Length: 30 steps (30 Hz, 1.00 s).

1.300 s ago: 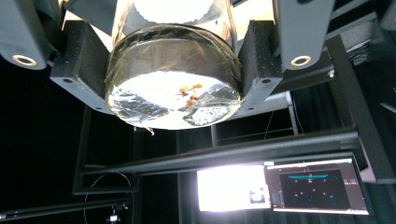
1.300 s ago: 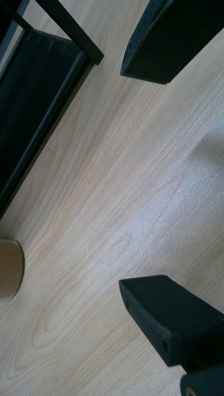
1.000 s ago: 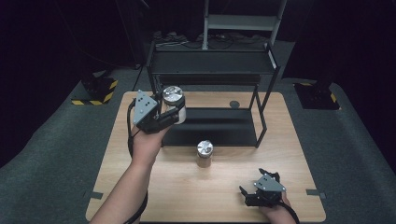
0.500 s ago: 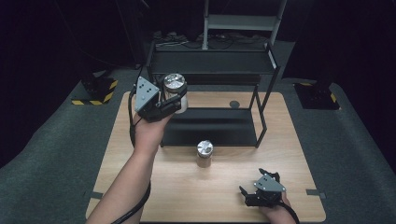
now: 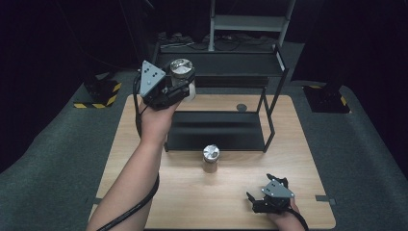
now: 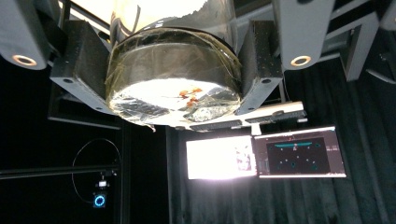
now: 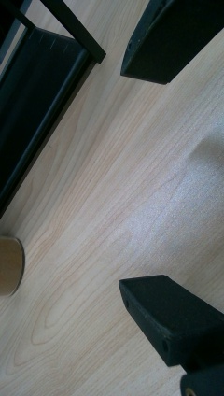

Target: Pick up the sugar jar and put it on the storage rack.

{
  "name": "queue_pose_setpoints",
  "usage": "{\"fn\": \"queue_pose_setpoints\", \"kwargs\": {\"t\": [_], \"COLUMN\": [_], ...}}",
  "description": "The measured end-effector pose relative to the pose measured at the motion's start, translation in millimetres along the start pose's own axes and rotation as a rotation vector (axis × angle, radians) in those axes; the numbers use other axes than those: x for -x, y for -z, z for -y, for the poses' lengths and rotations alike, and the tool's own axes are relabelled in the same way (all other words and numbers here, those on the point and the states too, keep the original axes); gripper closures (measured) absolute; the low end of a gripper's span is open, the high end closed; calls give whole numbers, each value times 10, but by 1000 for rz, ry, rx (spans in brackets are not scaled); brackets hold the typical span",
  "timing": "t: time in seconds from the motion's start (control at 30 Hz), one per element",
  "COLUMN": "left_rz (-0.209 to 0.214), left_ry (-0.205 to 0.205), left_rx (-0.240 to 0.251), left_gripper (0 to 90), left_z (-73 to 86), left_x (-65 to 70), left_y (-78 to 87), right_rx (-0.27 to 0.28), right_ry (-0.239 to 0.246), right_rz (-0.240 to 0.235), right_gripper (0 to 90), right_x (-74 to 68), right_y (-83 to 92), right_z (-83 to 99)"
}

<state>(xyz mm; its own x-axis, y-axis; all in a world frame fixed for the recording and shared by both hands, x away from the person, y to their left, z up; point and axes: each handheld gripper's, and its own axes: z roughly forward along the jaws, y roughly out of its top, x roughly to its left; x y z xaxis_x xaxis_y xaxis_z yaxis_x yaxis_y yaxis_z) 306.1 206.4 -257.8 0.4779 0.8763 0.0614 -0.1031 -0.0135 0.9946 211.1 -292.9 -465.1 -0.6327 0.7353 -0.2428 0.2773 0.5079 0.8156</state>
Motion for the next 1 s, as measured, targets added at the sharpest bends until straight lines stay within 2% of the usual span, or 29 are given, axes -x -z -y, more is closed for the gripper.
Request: {"fn": "queue_pose_setpoints", "kwargs": {"t": [0.23,0.4,0.67,0.93,1.0], "left_rz": [-17,-34,-66,-101,-109], "left_ry": [-20,-18,-7,26,20], "left_rx": [4,1,-4,0,-3], "left_gripper": [344,344,344,344,344], "left_z": [-105,-136,-175,-182,-192], "left_x": [19,6,-47,-127,-136], "left_y": [-135,-242,-407,-546,-582], "right_rx": [1,2,5,10,11], "right_ry": [-3,0,5,-11,-15], "right_rz": [-4,-6,-6,-11,-11], "right_gripper": [4,4,4,4,4], "right_x": [5,11,8,25,29], "right_y": [-2,1,2,9,10], "right_z": [1,3,9,19,21]}}
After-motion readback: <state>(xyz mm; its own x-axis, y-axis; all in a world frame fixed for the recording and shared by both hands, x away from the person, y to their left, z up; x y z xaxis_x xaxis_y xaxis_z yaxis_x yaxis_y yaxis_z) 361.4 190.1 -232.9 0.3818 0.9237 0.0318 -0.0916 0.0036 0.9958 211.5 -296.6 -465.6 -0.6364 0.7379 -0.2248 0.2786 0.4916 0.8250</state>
